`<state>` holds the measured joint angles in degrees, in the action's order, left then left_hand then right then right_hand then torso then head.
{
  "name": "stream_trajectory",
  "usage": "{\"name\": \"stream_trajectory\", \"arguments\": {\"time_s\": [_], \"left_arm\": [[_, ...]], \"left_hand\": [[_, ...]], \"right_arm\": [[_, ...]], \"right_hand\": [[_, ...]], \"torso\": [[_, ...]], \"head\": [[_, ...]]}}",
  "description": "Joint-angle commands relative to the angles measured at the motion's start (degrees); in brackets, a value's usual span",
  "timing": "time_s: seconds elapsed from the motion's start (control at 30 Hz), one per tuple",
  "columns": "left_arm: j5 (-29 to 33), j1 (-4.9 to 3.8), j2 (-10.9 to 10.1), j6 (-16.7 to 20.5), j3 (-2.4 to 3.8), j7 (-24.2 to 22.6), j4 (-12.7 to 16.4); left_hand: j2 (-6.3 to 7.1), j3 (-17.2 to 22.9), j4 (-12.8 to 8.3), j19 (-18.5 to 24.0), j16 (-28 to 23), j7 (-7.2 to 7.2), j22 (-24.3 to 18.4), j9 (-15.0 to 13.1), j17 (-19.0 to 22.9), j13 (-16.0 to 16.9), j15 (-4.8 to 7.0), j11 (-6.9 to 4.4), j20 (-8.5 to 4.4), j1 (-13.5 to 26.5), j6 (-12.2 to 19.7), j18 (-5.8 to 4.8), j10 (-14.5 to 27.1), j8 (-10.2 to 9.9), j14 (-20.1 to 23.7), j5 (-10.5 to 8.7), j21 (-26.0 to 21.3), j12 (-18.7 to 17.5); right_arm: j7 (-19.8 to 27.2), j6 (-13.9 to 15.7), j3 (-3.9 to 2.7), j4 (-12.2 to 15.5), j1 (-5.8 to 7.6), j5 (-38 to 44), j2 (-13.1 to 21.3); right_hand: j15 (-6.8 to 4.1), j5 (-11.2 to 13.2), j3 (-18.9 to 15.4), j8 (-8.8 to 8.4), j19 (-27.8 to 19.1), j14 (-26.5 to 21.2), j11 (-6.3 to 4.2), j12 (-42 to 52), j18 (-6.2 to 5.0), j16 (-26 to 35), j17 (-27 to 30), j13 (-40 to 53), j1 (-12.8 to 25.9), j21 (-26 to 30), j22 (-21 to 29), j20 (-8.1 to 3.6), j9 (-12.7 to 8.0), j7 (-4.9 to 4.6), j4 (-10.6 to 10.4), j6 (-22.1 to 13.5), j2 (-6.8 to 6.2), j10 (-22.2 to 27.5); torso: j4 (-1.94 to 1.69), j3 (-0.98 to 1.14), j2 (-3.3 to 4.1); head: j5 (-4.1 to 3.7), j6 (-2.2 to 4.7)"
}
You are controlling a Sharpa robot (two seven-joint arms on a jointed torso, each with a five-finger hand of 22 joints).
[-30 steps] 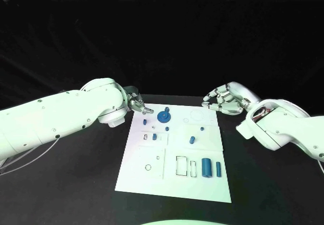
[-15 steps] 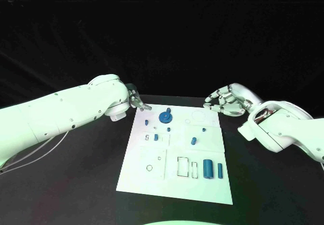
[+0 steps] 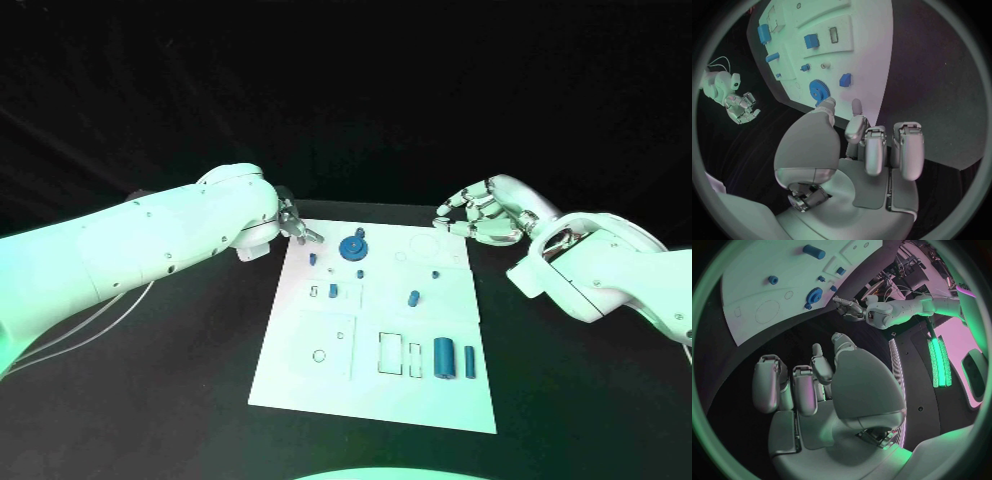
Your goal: Assemble the parts on the task board
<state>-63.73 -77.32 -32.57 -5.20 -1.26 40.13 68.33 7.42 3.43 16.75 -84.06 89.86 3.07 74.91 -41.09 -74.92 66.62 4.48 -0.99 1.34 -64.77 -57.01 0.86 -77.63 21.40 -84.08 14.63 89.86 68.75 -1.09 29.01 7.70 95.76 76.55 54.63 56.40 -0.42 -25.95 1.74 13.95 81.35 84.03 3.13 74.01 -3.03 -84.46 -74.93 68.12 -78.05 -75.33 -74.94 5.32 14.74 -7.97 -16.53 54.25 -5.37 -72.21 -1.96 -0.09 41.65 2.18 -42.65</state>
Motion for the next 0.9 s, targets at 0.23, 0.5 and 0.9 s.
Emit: {"name": "stream_trajectory", "arguments": {"time_s": [0.23, 0.5, 0.9], "left_arm": [[-0.1, 0.55, 0.7, -3.2, -0.14, 0.8, -0.7], [0.3, 0.76, 0.8, -4.5, -0.19, 0.7, -0.6], [0.5, 0.93, 0.9, -6.1, -0.22, 0.8, -0.2]], "left_hand": [[-1.11, -2.0, 0.0, -5.9, 0.1, 0.70, 15.1, 2.0, -15.1, -0.2, -0.81, 0.63, 0.63, -0.5, 0.0, -0.86, 0.3, -1.7, -5.9, 0.25, 0.1, -0.3], [-1.24, -2.3, 0.0, -5.9, 0.1, 0.74, 15.1, 2.4, -15.1, -0.2, -0.86, 0.67, 0.69, -0.6, -0.1, -0.86, 0.3, -1.9, -5.9, 0.26, 0.1, -0.3], [-1.99, -2.8, -0.1, -5.9, 0.1, 0.71, 15.1, 3.3, -15.1, -0.1, -0.90, 0.67, 0.79, -1.8, -0.8, -0.86, 0.2, -2.4, -5.9, 0.29, 0.1, 0.0]], "right_arm": [[0.6, -0.1, 0.00, 0.0, -0.03, 0.6, -0.2], [0.6, 0.0, 0.00, 0.0, -0.03, 0.6, -0.2], [0.6, -0.1, 0.00, 0.0, -0.03, 0.6, -0.3]], "right_hand": [[-0.50, -0.2, -0.2, 0.26, -0.2, 3.8, 0.04, -0.3, -0.60, 0.3, -6.5, -0.1, 0.4, 0.3, -6.5, 0.00, 0.1, 0.17, 0.0, -0.2, 0.06, 0.4], [-0.50, -0.2, -0.2, 0.26, -0.2, 3.8, 0.04, -0.3, -0.60, 0.3, -6.5, -0.1, 0.4, 0.3, -6.5, 0.00, 0.1, 0.17, 0.0, -0.2, 0.06, 0.4], [-0.50, -0.2, -0.2, 0.27, -0.2, 3.8, 0.04, -0.3, -0.60, 0.2, -6.5, -0.1, 0.5, 0.3, -6.5, 0.00, 0.1, 0.17, 0.0, -0.2, 0.07, 0.4]], "torso": [[0.05, 0.01, -0.08], [-0.02, 0.05, -0.08], [-0.02, 0.04, -0.06]], "head": [[-0.15, -0.03], [-0.15, -0.07], [-0.14, -0.14]]}}
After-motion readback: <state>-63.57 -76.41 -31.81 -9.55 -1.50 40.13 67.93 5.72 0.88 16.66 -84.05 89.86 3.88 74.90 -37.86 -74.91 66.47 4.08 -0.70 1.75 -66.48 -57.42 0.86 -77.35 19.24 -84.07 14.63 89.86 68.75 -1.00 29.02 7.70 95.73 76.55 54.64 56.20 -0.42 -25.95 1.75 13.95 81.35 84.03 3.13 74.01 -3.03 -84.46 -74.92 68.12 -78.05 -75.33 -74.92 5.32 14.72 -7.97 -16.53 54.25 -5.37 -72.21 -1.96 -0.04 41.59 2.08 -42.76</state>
